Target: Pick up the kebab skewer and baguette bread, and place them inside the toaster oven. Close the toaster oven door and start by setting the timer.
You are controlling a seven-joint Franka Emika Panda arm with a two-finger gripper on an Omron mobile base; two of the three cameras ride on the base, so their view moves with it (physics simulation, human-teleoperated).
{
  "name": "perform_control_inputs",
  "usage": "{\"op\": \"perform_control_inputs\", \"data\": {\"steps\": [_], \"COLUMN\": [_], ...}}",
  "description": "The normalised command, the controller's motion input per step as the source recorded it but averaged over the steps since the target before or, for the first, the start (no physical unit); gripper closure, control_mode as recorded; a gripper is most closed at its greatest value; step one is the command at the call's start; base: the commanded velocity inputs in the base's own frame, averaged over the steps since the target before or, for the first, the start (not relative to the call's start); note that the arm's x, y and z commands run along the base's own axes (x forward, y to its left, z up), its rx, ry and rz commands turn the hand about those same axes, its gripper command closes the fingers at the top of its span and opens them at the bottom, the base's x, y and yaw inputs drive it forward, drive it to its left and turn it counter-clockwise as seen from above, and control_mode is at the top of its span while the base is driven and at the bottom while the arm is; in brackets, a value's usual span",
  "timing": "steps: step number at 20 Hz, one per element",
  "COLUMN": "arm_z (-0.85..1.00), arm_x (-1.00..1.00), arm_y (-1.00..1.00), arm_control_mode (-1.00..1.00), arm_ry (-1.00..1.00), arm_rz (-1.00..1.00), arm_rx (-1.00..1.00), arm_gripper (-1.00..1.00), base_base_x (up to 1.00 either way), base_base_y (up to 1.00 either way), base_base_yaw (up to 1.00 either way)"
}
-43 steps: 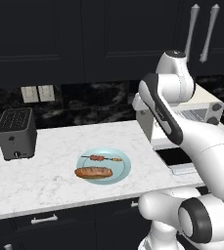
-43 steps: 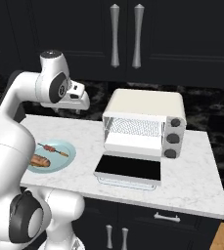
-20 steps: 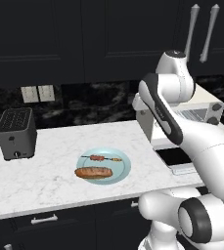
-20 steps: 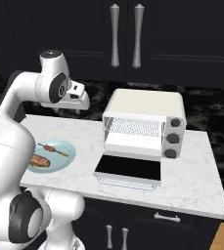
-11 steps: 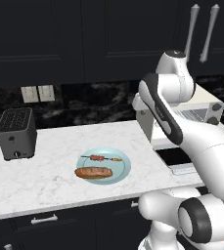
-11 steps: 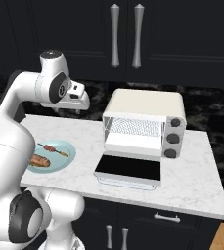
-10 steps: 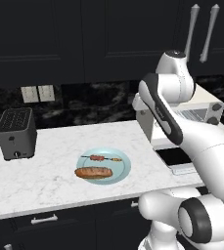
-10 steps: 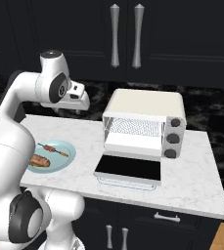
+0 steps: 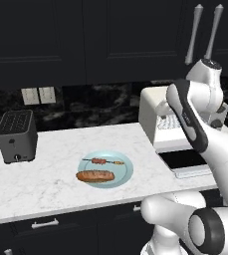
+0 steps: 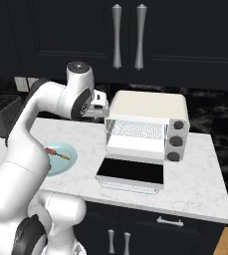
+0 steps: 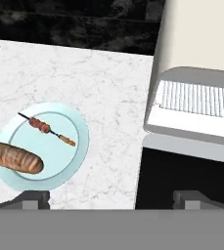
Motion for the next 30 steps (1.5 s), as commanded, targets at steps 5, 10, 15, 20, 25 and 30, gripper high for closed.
{"op": "perform_control_inputs", "data": {"steps": [5,10,15,20,25,30], "arm_z": [-0.29,-0.3,-0.18,-0.27,-0.33,-0.25], "arm_x": [-0.02,-0.03,0.16,0.27,0.48,0.5], "arm_y": [-0.85,-0.68,-0.44,-0.21,-0.01,-0.02], "arm_control_mode": [-1.0,-1.0,-1.0,-1.0,-1.0,-1.0], "arm_ry": [-0.36,-0.25,-0.17,-0.17,-0.14,-0.02], "arm_rz": [0.36,0.34,0.25,0.19,0.05,-0.01], "arm_rx": [0.06,0.09,0.13,0.12,0.12,0.13], "arm_gripper": [-1.0,-1.0,-1.0,-1.0,-1.0,-1.0], "base_base_x": [0.0,0.0,0.0,0.0,0.0,0.0], "base_base_y": [0.0,0.0,0.0,0.0,0.0,0.0], "base_base_yaw": [0.0,0.0,0.0,0.0,0.0,0.0]}}
